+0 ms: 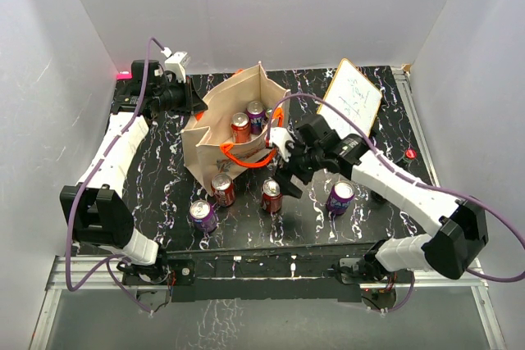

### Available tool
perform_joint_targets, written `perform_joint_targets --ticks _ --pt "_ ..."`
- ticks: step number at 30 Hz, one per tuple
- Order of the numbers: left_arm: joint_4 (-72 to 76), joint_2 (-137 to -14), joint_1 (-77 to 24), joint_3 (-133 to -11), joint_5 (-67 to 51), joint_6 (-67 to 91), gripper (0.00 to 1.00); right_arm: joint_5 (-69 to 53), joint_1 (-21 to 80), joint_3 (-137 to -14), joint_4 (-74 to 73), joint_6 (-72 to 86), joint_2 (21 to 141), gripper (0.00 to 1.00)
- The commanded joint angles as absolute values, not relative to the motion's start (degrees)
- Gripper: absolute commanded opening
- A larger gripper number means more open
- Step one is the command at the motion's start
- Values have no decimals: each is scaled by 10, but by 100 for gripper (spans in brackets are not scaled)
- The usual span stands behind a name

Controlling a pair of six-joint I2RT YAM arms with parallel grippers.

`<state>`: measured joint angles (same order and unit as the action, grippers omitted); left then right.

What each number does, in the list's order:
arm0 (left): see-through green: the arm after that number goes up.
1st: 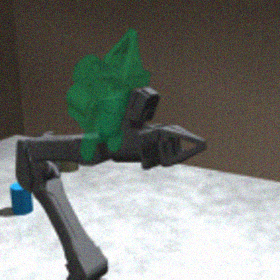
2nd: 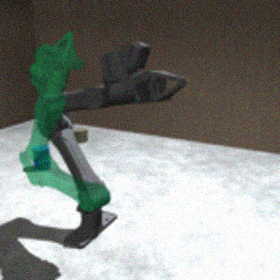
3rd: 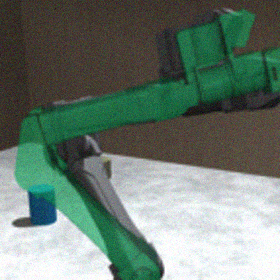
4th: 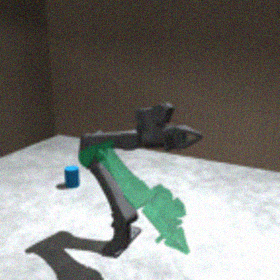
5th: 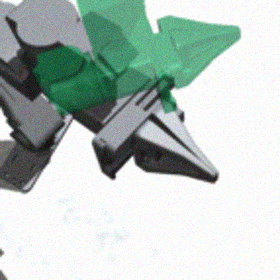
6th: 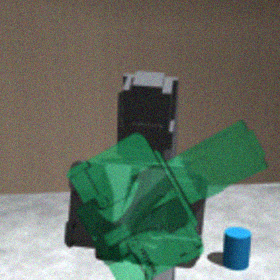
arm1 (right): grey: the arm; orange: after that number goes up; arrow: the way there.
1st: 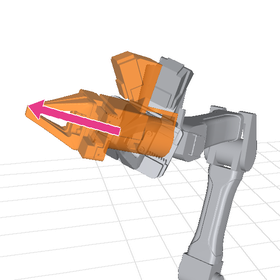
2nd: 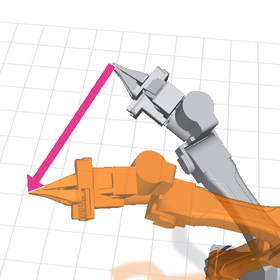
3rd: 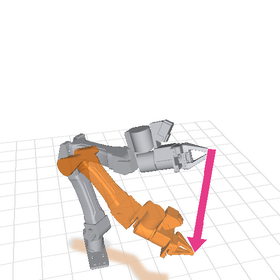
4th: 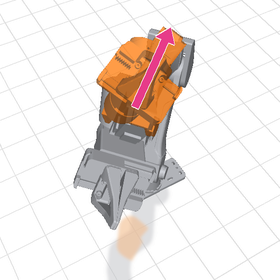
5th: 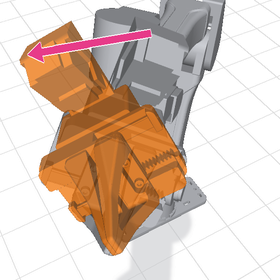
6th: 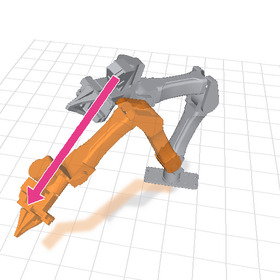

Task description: Place the beverage into the canvas bag

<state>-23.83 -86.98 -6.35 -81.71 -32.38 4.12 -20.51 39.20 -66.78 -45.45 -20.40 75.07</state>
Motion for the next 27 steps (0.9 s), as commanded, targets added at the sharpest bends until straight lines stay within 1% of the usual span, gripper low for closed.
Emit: perform_joint_targets --ticks 1,9,17,20,23,27 --pt "-222 -847 -63 -815 -351 52 0 -205 421 -643 -381 -227 757 90" --pt "-219 -835 -63 -811 -354 58 0 -171 455 -616 -326 -244 803 95" --pt "-221 -823 -63 -809 -352 55 0 -175 476 -616 -283 -246 851 94" --pt "-220 -819 -63 -806 -352 55 0 -180 477 -610 -276 -246 857 90" --pt "-217 -820 -62 -805 -353 58 0 -186 477 -606 -276 -244 860 83" --pt "-214 -821 -62 -806 -354 61 0 -187 478 -601 -271 -239 862 82"
